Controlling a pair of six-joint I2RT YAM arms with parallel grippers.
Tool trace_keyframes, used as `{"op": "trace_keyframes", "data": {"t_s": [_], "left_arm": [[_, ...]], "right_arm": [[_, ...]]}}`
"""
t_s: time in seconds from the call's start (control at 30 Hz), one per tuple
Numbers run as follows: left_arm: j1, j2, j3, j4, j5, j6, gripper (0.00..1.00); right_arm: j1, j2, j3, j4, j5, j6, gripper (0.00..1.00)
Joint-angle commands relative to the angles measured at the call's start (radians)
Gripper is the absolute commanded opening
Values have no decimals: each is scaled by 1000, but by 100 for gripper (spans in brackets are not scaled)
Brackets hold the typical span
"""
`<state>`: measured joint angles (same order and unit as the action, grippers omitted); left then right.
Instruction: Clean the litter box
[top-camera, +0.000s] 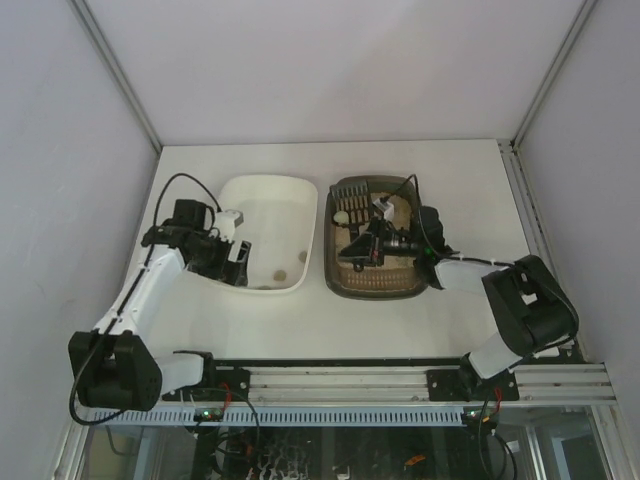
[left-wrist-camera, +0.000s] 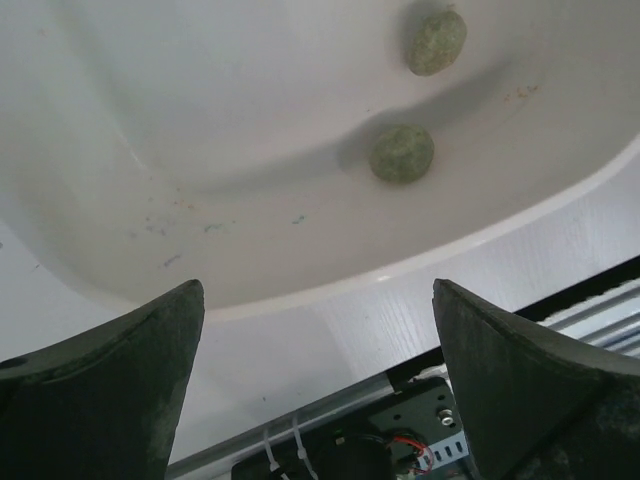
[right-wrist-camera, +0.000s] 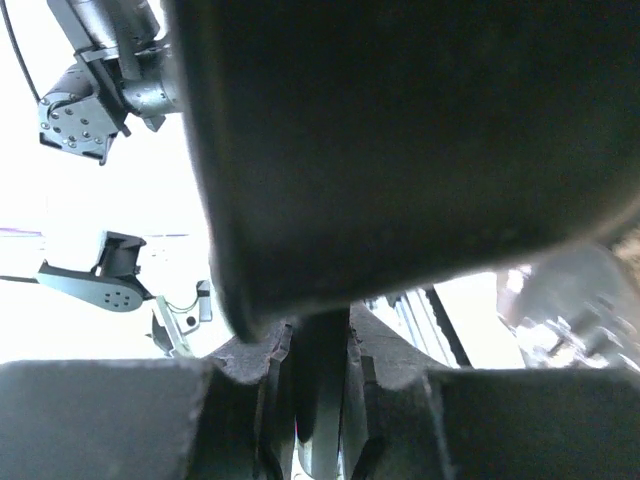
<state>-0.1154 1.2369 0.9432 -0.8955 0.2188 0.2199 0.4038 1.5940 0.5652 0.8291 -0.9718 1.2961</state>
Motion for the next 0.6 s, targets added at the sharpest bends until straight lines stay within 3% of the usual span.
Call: {"op": "trace_keyframes", "data": {"t_s": [0.0,0.2,0.37,0.43,0.57], "left_arm": [[136,-100,134,-118,242,50,100],[238,-165,218,-158,342,35,100],[298,-165,201,-143,462,-6,100],[339,-142,188,-147,512,-20,100],[399,-105,180,-178,533,-32,100]], "right_arm": [[64,-108,211,-460,71,-256,0],[193,-5,659,-1098,316,-583,0],[306,182,993,-1450,584,-727,0],[359,261,1119,-1615,760,-772,0],[455,355,1282,-1761,1033,-836,0]]}}
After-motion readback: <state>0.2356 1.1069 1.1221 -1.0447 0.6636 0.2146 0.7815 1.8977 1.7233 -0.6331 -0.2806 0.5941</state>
